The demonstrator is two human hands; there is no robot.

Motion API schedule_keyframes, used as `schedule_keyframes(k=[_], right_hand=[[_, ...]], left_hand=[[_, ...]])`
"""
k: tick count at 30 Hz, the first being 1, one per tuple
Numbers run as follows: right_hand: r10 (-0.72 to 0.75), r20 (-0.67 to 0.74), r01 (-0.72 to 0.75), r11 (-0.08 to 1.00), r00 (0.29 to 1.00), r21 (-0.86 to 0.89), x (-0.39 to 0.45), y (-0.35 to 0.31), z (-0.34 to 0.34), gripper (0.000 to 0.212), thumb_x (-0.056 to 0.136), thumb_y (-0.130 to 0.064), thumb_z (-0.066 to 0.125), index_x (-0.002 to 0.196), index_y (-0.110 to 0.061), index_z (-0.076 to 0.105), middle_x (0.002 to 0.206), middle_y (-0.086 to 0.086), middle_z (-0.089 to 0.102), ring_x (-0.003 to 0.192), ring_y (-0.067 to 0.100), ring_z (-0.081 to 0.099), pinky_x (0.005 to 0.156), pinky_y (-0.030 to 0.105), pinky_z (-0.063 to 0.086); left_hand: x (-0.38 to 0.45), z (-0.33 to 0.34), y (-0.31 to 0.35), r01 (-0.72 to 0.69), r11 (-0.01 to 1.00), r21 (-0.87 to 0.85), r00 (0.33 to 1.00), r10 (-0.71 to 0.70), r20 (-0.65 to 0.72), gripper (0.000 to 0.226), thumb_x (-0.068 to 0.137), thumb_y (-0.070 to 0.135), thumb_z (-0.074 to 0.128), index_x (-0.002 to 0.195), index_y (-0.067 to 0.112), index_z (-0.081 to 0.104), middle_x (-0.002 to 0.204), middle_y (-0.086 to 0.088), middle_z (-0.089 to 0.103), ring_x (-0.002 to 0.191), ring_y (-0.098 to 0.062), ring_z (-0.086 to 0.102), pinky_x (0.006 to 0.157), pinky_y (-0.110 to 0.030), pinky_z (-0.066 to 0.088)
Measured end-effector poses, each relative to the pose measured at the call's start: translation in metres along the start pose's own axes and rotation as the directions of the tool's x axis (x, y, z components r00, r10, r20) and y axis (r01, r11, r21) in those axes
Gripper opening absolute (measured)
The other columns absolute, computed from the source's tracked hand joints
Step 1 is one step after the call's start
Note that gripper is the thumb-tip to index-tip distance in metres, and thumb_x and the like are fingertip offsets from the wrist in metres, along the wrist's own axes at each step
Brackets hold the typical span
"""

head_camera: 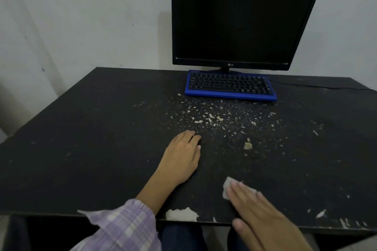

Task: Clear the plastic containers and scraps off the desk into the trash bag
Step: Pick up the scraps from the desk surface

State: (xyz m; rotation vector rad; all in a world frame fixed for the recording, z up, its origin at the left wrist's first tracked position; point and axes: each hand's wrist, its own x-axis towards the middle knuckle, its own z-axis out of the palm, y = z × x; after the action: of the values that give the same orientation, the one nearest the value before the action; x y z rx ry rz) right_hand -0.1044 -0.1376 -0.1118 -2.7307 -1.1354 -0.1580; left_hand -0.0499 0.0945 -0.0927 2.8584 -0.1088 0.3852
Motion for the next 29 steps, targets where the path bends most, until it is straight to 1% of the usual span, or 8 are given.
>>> schedule_keyframes(k=[3,6,11,16,21,23,26,29], right_hand=[[0.148,-0.025,-0.147,0.989,0.989,0.026,0.006,0.002,0.0,0.06,0.101,-0.049,0.013,0.139,-0.016,0.046,0.149,-0.008,0.038,0.139,0.004,0.026,0.106,0.023,0.022],[0.18,-0.04,-0.18,0.984,0.983,0.002,0.029,-0.018,0.007,0.064,0.101,-0.052,0.014,0.138,-0.013,0.048,0.146,-0.001,0.043,0.138,0.012,0.033,0.104,0.028,0.024],[0.038,-0.005,-0.038,0.999,0.999,0.012,0.058,-0.054,0.008,0.064,0.099,-0.055,0.014,0.141,-0.018,0.046,0.148,-0.004,0.041,0.138,0.01,0.033,0.106,0.027,0.021],[-0.172,0.222,0.163,0.985,0.96,0.056,0.044,-0.076,0.006,0.062,0.099,-0.051,0.01,0.132,-0.026,0.056,0.137,-0.011,0.054,0.129,0.003,0.046,0.1,0.024,0.031],[-0.102,0.202,0.092,0.994,0.974,0.058,0.034,-0.048,-0.006,0.059,0.101,-0.048,0.013,0.135,-0.023,0.053,0.141,-0.01,0.048,0.13,0.003,0.044,0.101,0.023,0.032],[-0.015,0.137,0.01,0.999,0.99,0.043,0.044,-0.049,-0.009,0.059,0.101,-0.052,0.011,0.142,-0.024,0.042,0.15,-0.012,0.033,0.136,0.0,0.034,0.105,0.022,0.026],[-0.072,0.086,0.057,0.985,0.994,0.162,0.068,-0.062,-0.001,0.069,0.088,-0.064,-0.001,0.15,-0.032,0.0,0.154,-0.022,-0.013,0.139,-0.011,-0.014,0.115,0.022,-0.004],[-0.18,0.078,0.156,0.958,0.981,0.24,0.084,-0.089,0.0,0.073,0.087,-0.062,-0.001,0.151,-0.028,-0.001,0.154,-0.019,-0.014,0.138,-0.009,-0.021,0.117,0.024,-0.009]], left_hand=[[0.001,0.001,-0.001,0.002,1.0,0.002,1.0,-0.002,-0.004,0.043,0.1,0.028,0.031,0.141,0.017,0.037,0.147,-0.001,0.037,0.138,-0.015,0.03,0.114,-0.025,0.019],[0.002,-0.001,-0.006,-0.018,1.0,-0.01,0.999,0.018,0.026,0.044,0.1,0.031,0.032,0.141,0.018,0.037,0.148,0.0,0.036,0.138,-0.014,0.029,0.115,-0.026,0.02],[-0.013,-0.023,-0.035,0.013,1.0,-0.017,0.994,-0.011,0.107,0.046,0.099,0.033,0.036,0.143,0.019,0.036,0.151,0.0,0.031,0.14,-0.013,0.026,0.114,-0.025,0.019],[-0.05,-0.04,-0.07,0.141,0.99,-0.024,0.989,-0.14,0.055,0.045,0.099,0.032,0.038,0.142,0.022,0.037,0.151,0.003,0.032,0.141,-0.01,0.025,0.111,-0.019,0.016],[-0.064,-0.036,-0.068,0.154,0.988,0.008,0.988,-0.154,-0.012,0.044,0.1,0.031,0.033,0.143,0.021,0.035,0.152,0.003,0.032,0.142,-0.011,0.024,0.113,-0.02,0.01],[-0.063,-0.035,-0.067,0.168,0.986,0.015,0.986,-0.167,-0.027,0.044,0.1,0.031,0.032,0.142,0.021,0.036,0.151,0.002,0.033,0.141,-0.012,0.026,0.114,-0.022,0.014],[-0.062,-0.034,-0.067,0.171,0.985,0.004,0.985,-0.171,-0.038,0.043,0.1,0.03,0.032,0.142,0.021,0.037,0.151,0.003,0.033,0.141,-0.011,0.026,0.114,-0.021,0.014],[-0.063,-0.034,-0.07,0.157,0.987,-0.011,0.987,-0.158,-0.031,0.043,0.1,0.021,0.032,0.143,0.021,0.035,0.152,0.002,0.032,0.142,-0.01,0.023,0.112,-0.018,0.009]])
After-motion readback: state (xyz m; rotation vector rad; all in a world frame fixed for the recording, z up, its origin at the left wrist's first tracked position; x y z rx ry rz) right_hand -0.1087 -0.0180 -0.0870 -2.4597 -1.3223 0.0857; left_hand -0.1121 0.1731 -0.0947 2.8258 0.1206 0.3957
